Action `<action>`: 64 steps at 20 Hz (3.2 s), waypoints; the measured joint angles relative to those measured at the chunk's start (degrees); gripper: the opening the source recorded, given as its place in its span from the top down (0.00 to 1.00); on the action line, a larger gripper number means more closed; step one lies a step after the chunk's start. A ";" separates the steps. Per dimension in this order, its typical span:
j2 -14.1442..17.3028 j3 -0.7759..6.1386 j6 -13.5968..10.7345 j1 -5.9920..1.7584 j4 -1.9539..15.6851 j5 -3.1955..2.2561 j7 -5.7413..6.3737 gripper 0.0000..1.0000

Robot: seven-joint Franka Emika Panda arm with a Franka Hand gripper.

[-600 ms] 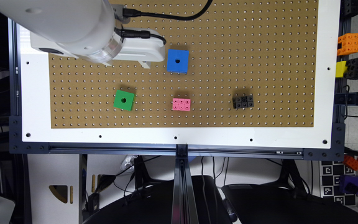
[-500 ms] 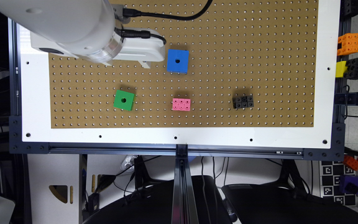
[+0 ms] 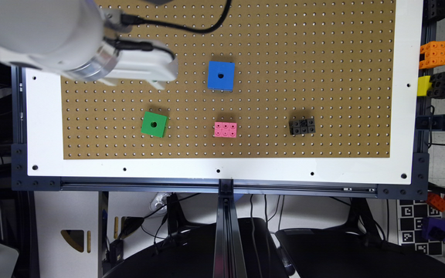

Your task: Pick up green block.

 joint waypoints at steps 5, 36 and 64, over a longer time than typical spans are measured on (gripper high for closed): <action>4.14 0.01 -0.05 -0.39 4.06 0.00 -0.43 0.00; 14.70 0.84 7.49 -0.39 5.33 0.00 -0.43 0.00; 26.04 2.37 12.14 -0.62 12.12 0.02 0.23 0.00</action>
